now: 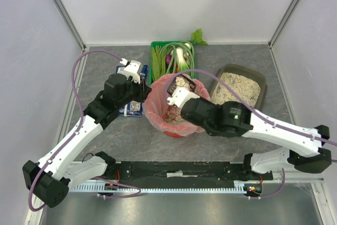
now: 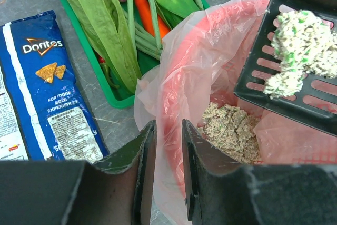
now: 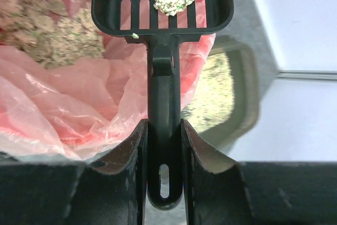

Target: Clean the litter box

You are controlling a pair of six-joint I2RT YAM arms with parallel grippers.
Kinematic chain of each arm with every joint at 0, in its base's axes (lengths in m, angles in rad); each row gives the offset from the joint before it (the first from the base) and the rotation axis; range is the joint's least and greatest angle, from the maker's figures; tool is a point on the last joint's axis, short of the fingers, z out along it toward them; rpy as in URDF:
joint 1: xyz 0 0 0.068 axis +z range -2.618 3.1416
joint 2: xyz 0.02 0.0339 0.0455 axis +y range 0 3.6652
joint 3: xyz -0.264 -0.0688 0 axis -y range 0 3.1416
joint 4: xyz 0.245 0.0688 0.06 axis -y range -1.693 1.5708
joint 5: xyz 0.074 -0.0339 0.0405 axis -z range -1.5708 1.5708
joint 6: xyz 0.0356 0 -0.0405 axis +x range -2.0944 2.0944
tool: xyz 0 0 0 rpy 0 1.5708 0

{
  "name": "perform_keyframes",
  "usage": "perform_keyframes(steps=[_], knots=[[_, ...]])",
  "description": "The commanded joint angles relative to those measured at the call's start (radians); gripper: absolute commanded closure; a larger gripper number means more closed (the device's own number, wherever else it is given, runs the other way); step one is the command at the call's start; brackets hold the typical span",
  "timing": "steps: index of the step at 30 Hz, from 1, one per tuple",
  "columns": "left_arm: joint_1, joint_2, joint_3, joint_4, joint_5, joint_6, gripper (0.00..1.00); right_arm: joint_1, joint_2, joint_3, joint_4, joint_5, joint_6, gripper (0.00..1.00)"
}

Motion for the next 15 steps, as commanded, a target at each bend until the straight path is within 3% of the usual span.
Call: perform_keyframes(steps=[1,8,15], knots=[[-0.003,-0.018,0.002,0.043,-0.023,0.042,0.68,0.075,0.025,-0.026,0.067,0.323,-0.142,1.00],[-0.003,-0.018,0.003,0.043,-0.023,0.045,0.68,0.167,-0.067,-0.084,0.159,0.387,-0.277,1.00],[-0.003,-0.006,0.003,0.042,-0.020,0.040,0.68,0.222,-0.014,-0.112,-0.003,0.410,-0.291,1.00]])
